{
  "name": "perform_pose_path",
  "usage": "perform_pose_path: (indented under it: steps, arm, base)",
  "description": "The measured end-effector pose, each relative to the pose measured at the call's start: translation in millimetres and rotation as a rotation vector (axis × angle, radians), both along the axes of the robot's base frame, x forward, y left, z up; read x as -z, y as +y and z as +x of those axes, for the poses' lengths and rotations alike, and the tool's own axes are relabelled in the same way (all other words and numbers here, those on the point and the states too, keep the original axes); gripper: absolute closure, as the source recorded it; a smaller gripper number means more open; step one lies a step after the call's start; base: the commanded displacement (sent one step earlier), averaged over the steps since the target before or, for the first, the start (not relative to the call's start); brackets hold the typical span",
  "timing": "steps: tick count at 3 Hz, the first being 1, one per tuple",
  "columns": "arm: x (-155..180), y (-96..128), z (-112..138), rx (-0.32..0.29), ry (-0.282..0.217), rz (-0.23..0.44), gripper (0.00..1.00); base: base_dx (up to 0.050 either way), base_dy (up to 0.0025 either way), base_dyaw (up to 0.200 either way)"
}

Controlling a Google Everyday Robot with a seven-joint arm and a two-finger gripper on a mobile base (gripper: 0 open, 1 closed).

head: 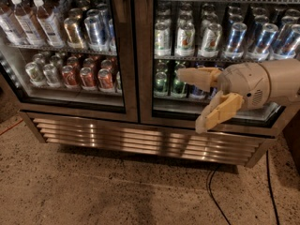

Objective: Open left fridge door

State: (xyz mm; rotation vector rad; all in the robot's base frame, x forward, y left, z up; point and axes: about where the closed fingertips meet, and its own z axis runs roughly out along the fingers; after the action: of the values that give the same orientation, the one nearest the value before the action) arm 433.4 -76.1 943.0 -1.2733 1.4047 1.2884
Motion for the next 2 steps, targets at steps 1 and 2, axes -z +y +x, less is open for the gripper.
perform_pose_path:
  steps: [1, 2]
  arm:
    - [-3.6, 0.2, 2.1, 0.082, -0.039, 0.03, 0.0]
    - [-11.9, -3.4, 4.4, 0.223, -0.139, 0.073, 0.0]
  base:
    - [0.0, 0.0, 0.0]
    - [0.0, 0.0, 0.0]
